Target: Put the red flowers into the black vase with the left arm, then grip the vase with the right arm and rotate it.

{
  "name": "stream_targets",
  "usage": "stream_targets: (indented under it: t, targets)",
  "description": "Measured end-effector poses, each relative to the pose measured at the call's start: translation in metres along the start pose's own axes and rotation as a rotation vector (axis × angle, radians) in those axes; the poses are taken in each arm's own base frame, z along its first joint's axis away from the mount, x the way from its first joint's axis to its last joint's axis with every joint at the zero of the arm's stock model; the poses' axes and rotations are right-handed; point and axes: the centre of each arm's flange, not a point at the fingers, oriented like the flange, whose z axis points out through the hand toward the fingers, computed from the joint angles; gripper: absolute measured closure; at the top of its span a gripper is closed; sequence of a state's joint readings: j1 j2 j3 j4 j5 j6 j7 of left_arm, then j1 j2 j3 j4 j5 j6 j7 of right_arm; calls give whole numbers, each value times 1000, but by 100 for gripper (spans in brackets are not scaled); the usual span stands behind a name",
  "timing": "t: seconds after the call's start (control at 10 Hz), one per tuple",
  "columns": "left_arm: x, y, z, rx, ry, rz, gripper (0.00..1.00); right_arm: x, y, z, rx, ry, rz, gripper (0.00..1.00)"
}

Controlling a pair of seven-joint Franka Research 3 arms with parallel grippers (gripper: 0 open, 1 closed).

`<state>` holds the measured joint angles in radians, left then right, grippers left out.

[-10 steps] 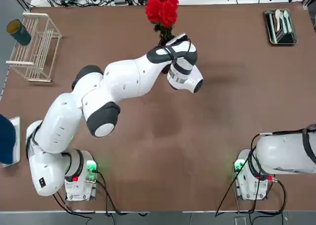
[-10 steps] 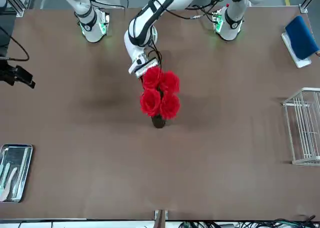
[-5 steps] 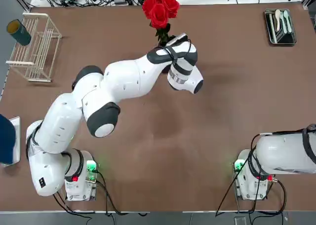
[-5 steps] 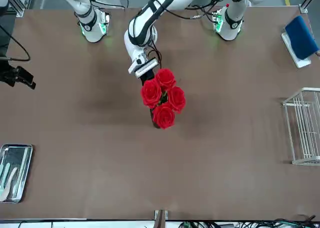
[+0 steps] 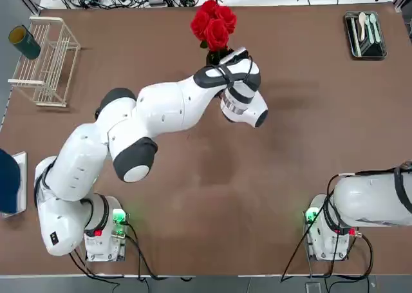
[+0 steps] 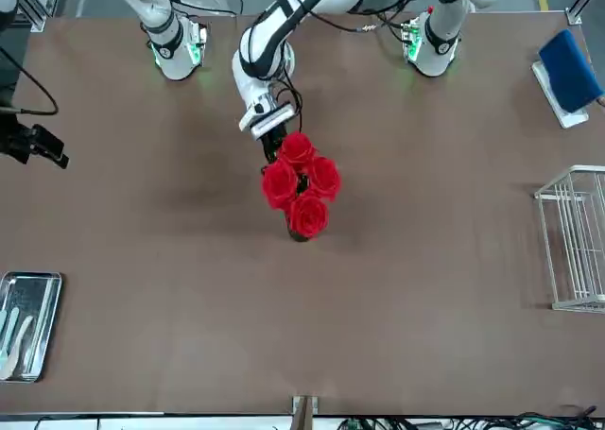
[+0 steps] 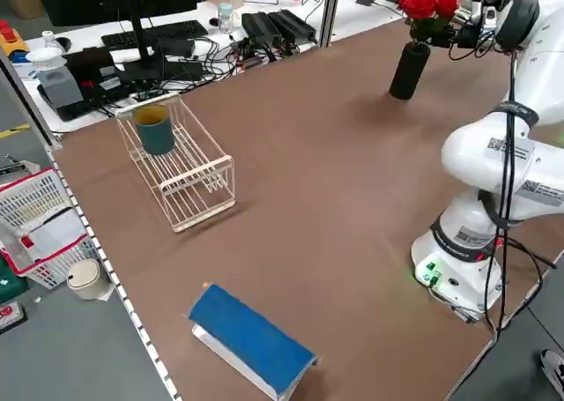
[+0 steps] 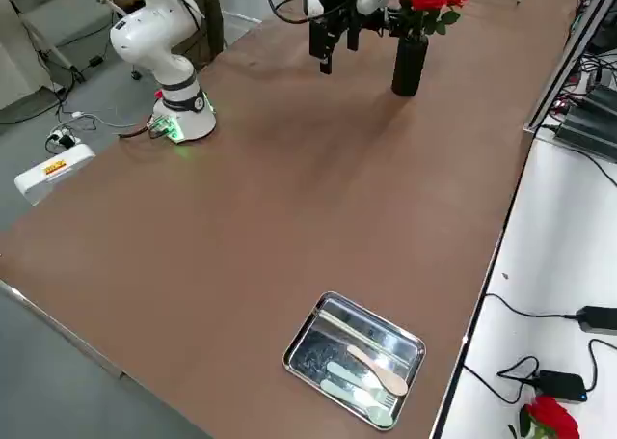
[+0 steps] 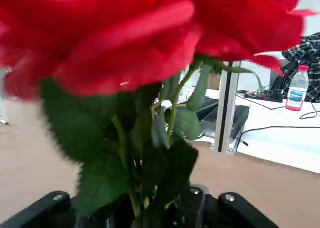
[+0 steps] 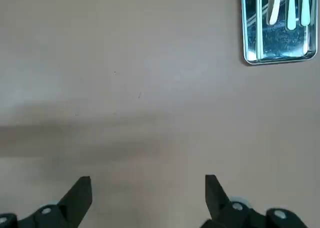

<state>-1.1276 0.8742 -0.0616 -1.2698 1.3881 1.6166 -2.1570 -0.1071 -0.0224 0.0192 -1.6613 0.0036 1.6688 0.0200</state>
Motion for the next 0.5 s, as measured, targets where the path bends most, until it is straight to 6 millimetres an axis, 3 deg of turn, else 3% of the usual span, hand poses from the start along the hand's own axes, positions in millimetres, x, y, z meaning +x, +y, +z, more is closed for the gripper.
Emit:
stream_targets:
  t: [0.5]
  targets:
    - [-1,3,-20,-24,-4,-3,44,0,-6,0,0,2,-11,0]
